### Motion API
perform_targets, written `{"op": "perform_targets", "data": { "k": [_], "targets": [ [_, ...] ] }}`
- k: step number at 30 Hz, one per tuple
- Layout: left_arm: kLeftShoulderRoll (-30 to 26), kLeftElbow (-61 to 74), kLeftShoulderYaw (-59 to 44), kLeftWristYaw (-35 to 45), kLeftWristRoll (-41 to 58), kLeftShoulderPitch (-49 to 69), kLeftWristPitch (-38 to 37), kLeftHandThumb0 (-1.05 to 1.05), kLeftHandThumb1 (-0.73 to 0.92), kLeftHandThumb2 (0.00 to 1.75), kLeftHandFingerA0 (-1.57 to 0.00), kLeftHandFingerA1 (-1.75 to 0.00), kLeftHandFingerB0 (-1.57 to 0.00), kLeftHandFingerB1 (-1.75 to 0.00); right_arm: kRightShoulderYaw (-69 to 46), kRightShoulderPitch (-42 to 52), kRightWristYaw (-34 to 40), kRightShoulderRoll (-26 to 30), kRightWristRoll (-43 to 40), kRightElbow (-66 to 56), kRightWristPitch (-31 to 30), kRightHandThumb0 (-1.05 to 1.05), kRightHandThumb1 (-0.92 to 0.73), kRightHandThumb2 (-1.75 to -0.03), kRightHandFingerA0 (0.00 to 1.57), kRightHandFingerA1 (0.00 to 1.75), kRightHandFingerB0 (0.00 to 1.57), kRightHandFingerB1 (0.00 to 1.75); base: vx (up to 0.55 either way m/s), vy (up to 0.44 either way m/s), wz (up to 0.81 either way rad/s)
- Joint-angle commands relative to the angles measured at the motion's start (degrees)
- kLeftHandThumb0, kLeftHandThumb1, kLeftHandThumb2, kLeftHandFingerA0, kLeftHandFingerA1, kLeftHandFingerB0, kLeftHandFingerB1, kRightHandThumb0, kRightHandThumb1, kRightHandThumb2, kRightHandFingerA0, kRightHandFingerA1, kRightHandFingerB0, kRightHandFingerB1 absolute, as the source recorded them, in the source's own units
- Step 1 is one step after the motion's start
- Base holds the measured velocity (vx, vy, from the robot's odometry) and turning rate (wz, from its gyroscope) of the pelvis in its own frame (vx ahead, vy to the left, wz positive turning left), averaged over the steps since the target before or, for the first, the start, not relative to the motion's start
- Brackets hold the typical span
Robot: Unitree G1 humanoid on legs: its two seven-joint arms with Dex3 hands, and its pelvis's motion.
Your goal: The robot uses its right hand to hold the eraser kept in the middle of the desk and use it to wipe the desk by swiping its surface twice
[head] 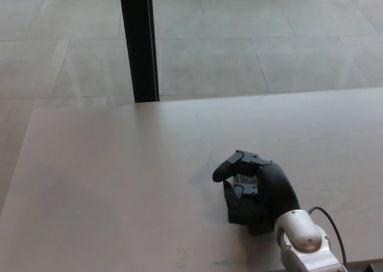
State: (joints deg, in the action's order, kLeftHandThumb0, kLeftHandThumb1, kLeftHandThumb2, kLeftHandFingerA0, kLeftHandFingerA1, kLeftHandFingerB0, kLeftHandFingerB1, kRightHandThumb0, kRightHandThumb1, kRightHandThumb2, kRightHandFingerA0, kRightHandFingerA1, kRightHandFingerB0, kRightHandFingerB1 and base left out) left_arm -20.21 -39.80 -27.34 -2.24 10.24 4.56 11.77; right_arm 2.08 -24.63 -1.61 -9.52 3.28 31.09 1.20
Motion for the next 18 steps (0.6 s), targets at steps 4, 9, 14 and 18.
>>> {"op": "perform_targets", "data": {
  "k": [4, 9, 14, 18],
  "targets": [
    [-0.04, 0.50, 0.27, 0.51, -0.02, 0.84, -2.57, -0.45, 0.87, 0.66, -0.54, -0.96, -0.40, -0.66, -12.10, 0.96, -4.27, -2.28, -14.88, 3.90, -5.83, -0.28, -0.51, -1.30, 1.09, 1.75, 0.81, 1.61, 0.00, 0.000, 0.00],
    [0.26, -0.79, -0.79, 1.30, 1.24, 0.42, -3.74, -0.43, 0.87, 0.65, -0.49, -1.01, -0.39, -0.69, -24.39, -0.91, -4.06, -2.99, -27.63, 3.68, -10.05, -0.30, -0.63, -1.22, 1.05, 1.75, 0.71, 1.66, 0.00, 0.000, 0.00],
    [0.76, 1.71, -0.94, 1.49, 1.74, 0.88, -2.79, -0.45, 0.88, 0.65, -0.47, -0.96, -0.37, -0.68, -29.14, -0.79, -5.07, 0.22, -29.33, 5.53, -12.91, -0.29, -0.79, -1.02, 1.03, 1.75, 0.63, 1.75, 0.00, 0.000, 0.00],
    [0.19, 1.05, -1.15, 1.90, 1.62, 0.67, -3.32, -0.45, 0.88, 0.65, -0.47, -0.95, -0.37, -0.67, -29.18, -0.01, -6.32, 5.02, -24.74, 7.59, -10.89, -0.26, -0.77, -0.97, 0.96, 1.75, 0.55, 1.75, 0.00, 0.000, 0.00]
  ]
}}
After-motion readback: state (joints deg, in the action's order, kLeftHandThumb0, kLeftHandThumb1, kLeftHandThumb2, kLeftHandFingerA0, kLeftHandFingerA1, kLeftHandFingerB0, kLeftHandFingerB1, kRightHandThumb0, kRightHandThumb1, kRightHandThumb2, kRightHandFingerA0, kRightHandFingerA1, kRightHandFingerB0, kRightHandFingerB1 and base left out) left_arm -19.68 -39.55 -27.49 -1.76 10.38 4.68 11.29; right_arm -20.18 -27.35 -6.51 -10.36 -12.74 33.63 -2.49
